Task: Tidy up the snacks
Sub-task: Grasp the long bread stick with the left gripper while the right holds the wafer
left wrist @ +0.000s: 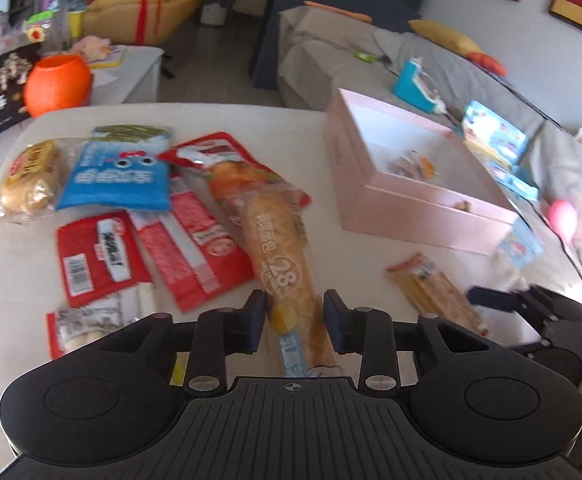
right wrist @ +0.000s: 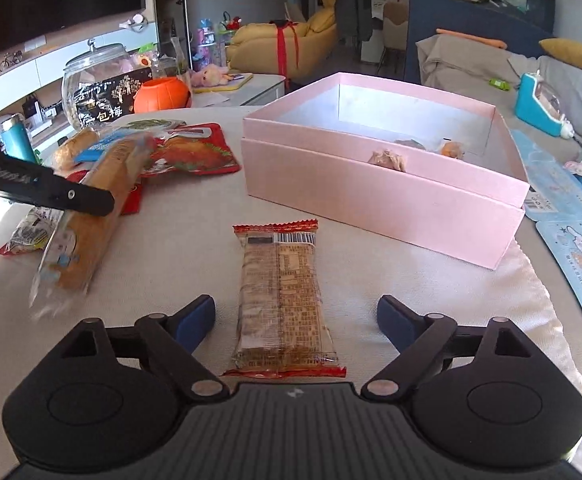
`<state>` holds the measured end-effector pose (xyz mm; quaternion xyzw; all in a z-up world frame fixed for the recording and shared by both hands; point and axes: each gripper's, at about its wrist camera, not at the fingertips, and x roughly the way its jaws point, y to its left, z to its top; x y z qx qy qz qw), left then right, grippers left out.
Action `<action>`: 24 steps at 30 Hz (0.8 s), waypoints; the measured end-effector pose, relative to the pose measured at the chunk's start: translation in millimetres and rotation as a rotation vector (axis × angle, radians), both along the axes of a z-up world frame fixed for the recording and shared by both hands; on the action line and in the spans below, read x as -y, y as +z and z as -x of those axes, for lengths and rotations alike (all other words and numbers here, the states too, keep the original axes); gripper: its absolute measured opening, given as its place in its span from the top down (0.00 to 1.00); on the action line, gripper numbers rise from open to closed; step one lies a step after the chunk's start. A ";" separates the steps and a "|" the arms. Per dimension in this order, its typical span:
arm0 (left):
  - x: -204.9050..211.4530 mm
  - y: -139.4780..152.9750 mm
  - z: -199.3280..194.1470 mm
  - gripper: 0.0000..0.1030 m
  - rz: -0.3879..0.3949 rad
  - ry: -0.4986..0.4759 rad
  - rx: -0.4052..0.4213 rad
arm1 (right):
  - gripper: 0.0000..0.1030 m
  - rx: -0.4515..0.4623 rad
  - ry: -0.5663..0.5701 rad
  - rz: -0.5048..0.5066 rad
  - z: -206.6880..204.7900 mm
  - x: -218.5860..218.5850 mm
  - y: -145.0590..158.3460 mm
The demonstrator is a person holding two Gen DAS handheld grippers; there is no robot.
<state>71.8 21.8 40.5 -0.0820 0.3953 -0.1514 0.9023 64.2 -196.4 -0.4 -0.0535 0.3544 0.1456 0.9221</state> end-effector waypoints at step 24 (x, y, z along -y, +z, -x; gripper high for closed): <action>28.9 -12.7 3.7 0.66 -0.161 -0.072 -0.012 | 0.00 -0.030 0.041 0.007 -5.9 -6.5 -2.4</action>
